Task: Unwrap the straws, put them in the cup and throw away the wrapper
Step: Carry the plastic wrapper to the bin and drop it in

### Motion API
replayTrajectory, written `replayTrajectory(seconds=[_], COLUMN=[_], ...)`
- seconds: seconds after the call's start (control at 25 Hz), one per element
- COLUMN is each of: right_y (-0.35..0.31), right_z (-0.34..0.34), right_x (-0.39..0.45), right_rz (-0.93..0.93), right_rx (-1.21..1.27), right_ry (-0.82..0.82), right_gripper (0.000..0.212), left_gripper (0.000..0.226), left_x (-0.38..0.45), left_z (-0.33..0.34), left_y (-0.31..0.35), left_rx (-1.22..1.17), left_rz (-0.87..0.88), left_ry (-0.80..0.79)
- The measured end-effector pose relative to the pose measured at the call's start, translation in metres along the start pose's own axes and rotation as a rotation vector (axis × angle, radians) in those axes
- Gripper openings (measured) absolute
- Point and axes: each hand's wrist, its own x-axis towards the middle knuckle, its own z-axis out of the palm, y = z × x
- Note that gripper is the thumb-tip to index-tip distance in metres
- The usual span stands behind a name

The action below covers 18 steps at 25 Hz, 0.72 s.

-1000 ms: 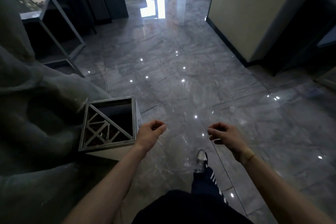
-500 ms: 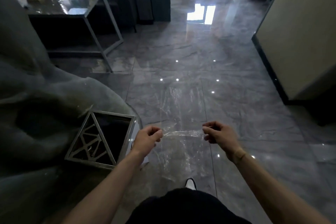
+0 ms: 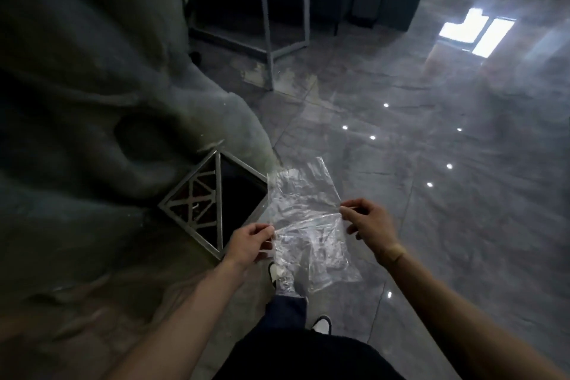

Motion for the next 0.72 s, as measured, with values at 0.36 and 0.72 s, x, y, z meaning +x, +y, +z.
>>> replayTrajectory(seconds=[0.36,0.72], right_y=[-0.043,-0.064], right_z=[0.094,0.153], right_x=[0.089,0.141], right_rz=[-0.047,0.01], right_rx=[-0.311,-0.522], right_ry=[-0.263,-0.471], right_gripper=[0.003,0.009], left_gripper=[0.004,0.013], left_x=[0.038,0.059], left_z=[-0.05,-0.067], left_y=[-0.017,-0.028], left_rx=[-0.362,-0.668], left_rz=[-0.32,-0.614], left_ry=[0.162,0.151])
